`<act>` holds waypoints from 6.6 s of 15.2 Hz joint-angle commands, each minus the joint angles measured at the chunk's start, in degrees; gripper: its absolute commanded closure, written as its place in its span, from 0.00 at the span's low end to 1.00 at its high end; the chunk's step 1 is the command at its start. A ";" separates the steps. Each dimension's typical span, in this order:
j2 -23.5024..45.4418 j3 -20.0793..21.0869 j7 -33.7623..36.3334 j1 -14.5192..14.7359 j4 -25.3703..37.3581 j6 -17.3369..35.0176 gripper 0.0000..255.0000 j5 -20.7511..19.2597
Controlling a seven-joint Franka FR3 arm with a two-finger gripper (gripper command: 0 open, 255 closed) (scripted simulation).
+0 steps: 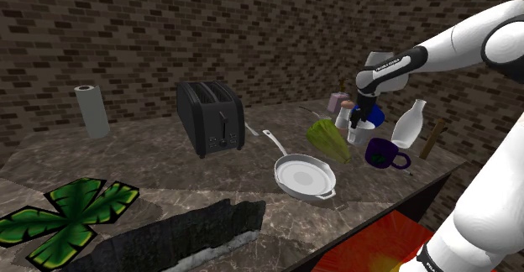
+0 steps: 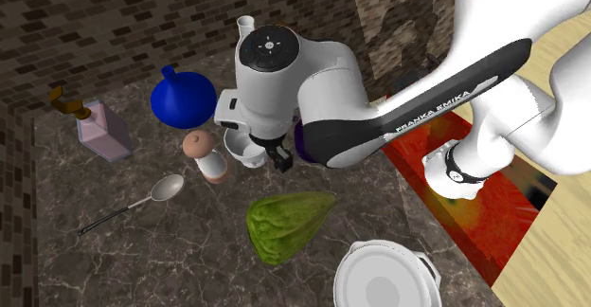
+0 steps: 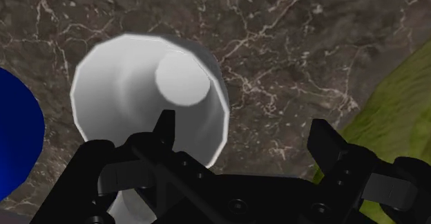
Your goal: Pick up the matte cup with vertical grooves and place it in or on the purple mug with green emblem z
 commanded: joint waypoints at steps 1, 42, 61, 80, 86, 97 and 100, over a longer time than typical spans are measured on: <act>2.44 -0.50 -1.54 -0.61 1.10 1.61 0.00 0.93; -0.26 -0.57 -2.04 -0.59 5.85 -5.58 1.00 0.20; -8.48 0.31 -1.22 -0.10 10.74 -18.15 1.00 -2.87; -40.67 5.20 4.12 -5.35 -16.60 -22.92 1.00 -13.15; -40.20 4.19 4.85 -5.72 -20.82 -18.28 1.00 -14.20; -38.89 2.88 5.73 -6.15 -25.30 -12.52 1.00 -15.55; -38.88 2.89 5.72 -6.17 -25.30 -12.52 1.00 -15.54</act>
